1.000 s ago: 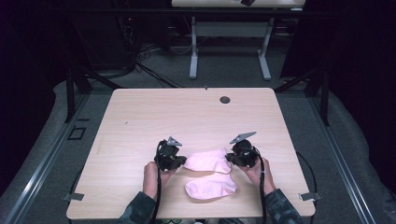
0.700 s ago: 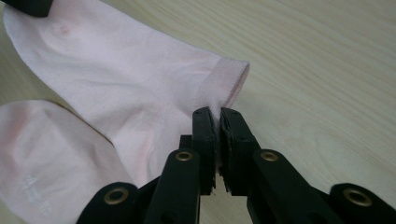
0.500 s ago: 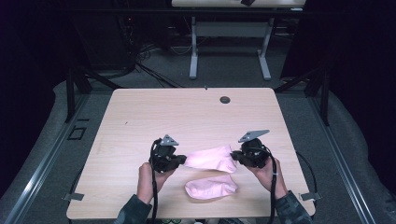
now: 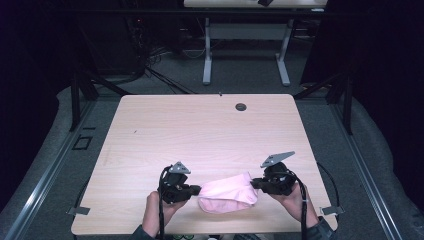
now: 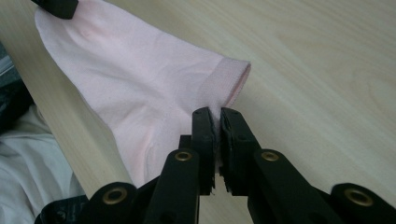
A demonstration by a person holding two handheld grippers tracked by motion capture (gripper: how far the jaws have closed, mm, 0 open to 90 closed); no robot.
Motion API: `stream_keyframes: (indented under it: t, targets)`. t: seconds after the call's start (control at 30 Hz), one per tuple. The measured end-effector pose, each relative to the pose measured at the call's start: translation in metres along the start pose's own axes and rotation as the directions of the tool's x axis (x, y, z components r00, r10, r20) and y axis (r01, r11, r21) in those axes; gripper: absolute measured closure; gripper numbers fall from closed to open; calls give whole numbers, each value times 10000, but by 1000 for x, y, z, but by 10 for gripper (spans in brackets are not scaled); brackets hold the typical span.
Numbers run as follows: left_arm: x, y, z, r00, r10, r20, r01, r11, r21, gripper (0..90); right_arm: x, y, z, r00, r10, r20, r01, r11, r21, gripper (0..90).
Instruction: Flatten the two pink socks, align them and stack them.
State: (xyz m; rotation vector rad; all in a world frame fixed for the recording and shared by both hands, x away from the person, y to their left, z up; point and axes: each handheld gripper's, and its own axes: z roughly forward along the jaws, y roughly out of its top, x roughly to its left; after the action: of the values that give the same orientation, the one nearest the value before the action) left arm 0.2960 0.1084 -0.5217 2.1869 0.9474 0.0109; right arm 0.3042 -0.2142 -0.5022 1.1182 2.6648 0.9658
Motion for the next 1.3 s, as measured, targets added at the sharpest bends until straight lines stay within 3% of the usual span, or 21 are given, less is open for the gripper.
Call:
stream_keyframes:
  t: [0.2,0.27,0.4,0.47,0.6,0.7,0.8,0.9,1.07,1.3]
  targets:
    - [1,-21,14,9994,-321,135,317,9991,269,881,-1,-13,20,9994,141,-301,-126,9987,485,840]
    - [1,-26,20,9990,-410,182,404,9986,329,880,-2,-18,30,9997,128,-197,-114,9976,683,838]
    - [-1,-31,26,9996,-222,-159,230,9983,542,860,1,-23,42,10000,0,39,-4,9957,926,834]
    - [-2,-32,28,9996,-41,-288,60,9978,654,844,2,-24,45,9998,-109,181,94,9968,793,832]
    - [-3,-32,31,9982,53,-603,-9,9973,731,755,3,-25,46,9992,-213,351,185,9968,782,815]
    - [-2,-30,28,9962,79,-866,-26,9981,614,591,3,-25,46,9987,-253,434,219,9968,768,772]
    - [0,-30,21,9944,64,-1054,-32,9995,308,406,3,-26,41,9989,-117,455,92,9984,554,707]
    - [2,-29,13,9909,122,-1337,-119,9999,27,288,2,-26,32,9987,-62,512,55,9999,127,614]
    - [6,-28,-2,9802,160,-1973,-257,9986,-468,169,1,-26,16,9974,86,713,-31,9970,-769,420]
    - [15,-32,-25,9615,86,-2745,-373,9944,-993,104,-1,-32,-7,9913,256,1290,-46,9870,-1604,156]
